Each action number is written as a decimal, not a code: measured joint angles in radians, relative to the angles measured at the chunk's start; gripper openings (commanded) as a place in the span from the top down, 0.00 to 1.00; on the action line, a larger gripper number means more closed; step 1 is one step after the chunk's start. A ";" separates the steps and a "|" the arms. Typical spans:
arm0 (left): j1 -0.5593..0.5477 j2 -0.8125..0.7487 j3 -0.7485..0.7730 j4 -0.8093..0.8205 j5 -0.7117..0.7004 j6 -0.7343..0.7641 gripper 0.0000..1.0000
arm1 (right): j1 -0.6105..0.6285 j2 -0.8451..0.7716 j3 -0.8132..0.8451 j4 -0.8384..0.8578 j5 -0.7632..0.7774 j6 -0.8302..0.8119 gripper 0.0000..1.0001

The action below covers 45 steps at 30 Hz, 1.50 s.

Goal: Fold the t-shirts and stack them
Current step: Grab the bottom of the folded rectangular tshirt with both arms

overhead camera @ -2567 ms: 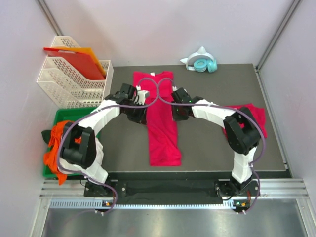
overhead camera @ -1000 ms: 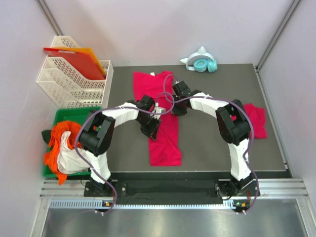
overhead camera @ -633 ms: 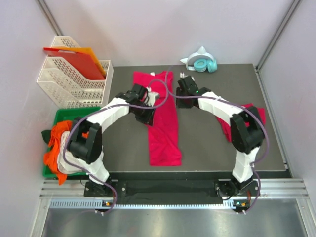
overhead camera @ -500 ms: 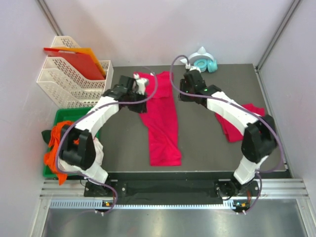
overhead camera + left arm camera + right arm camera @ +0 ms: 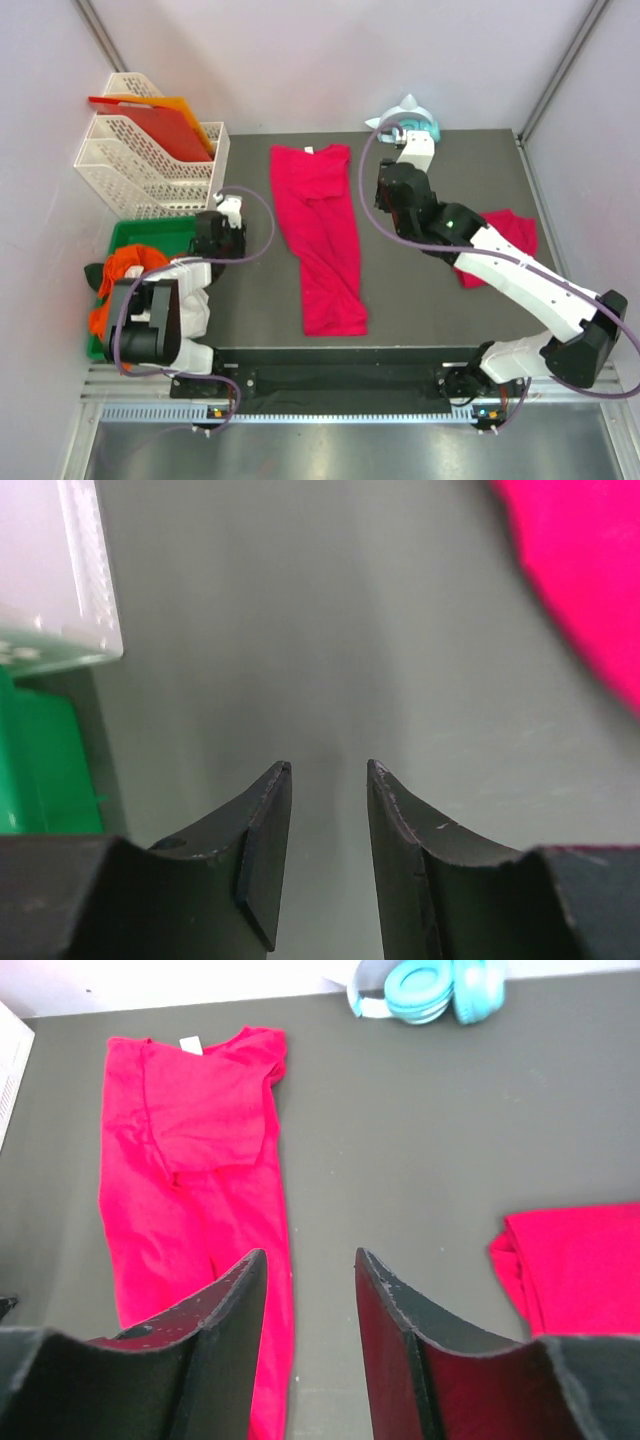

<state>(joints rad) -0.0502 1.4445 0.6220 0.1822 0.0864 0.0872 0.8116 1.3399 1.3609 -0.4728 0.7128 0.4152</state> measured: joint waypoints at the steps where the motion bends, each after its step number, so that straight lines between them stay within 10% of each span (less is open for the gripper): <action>1: 0.009 0.002 -0.035 0.051 0.001 0.005 0.58 | 0.029 -0.013 0.000 -0.011 0.040 0.005 0.58; 8: 0.124 0.055 -0.139 0.406 0.063 -0.086 0.55 | 0.218 -0.033 0.039 -0.214 0.255 0.155 0.58; 13: 0.118 0.106 -0.265 0.663 0.105 -0.101 0.01 | 0.316 -0.019 0.134 -0.414 0.345 0.310 0.57; 23: 0.090 0.146 -0.336 0.874 0.076 -0.121 0.01 | 0.330 -0.017 0.137 -0.523 0.414 0.383 0.51; 35: 0.087 0.146 -0.335 0.880 0.062 -0.121 0.01 | 0.100 -0.009 -0.160 0.003 0.230 0.050 0.52; 45: 0.087 0.146 -0.335 0.880 0.062 -0.121 0.01 | 0.076 0.057 -0.203 0.107 0.122 0.003 0.53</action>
<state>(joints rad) 0.0364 1.5909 0.2874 1.0626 0.1486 -0.0338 0.8875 1.3968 1.1580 -0.3660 0.8352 0.4187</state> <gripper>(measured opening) 0.990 0.469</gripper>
